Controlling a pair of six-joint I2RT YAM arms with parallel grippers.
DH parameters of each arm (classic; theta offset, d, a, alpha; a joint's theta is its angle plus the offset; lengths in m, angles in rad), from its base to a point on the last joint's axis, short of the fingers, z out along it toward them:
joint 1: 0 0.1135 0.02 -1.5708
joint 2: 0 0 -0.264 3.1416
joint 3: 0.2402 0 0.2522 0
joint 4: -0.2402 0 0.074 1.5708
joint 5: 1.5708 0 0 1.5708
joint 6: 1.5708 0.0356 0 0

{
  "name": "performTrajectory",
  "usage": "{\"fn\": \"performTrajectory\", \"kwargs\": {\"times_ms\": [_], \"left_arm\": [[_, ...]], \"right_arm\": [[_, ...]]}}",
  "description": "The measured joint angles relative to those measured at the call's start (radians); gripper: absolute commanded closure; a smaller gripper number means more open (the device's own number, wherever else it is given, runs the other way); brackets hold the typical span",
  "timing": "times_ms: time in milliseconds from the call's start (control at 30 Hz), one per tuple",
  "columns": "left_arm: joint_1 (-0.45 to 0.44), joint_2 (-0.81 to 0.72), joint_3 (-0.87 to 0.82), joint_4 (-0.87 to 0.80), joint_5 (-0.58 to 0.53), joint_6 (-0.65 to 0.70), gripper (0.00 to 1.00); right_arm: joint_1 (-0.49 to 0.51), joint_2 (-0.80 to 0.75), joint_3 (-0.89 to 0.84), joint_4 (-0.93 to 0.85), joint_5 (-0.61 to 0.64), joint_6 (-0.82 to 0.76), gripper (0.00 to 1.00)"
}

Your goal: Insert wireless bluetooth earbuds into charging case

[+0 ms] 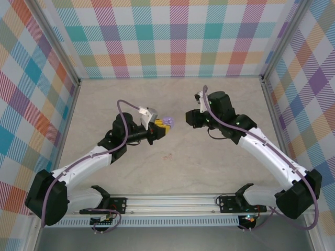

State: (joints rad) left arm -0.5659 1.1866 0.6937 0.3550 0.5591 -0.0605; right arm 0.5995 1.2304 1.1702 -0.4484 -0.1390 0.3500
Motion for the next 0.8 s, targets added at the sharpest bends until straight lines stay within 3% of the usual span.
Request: {"fn": "performTrajectory", "kwargs": {"times_ms": [367,800], "left_arm": [[-0.001,0.044,-0.018,0.093,0.069,0.034,0.88],[-0.016,0.092,-0.020,0.152,0.101,0.095,0.89]], "right_arm": [[0.014,0.000,0.000,0.102,-0.163,0.008,0.79],[0.045,0.000,0.000,0.119,-0.205,0.005,0.78]]}}
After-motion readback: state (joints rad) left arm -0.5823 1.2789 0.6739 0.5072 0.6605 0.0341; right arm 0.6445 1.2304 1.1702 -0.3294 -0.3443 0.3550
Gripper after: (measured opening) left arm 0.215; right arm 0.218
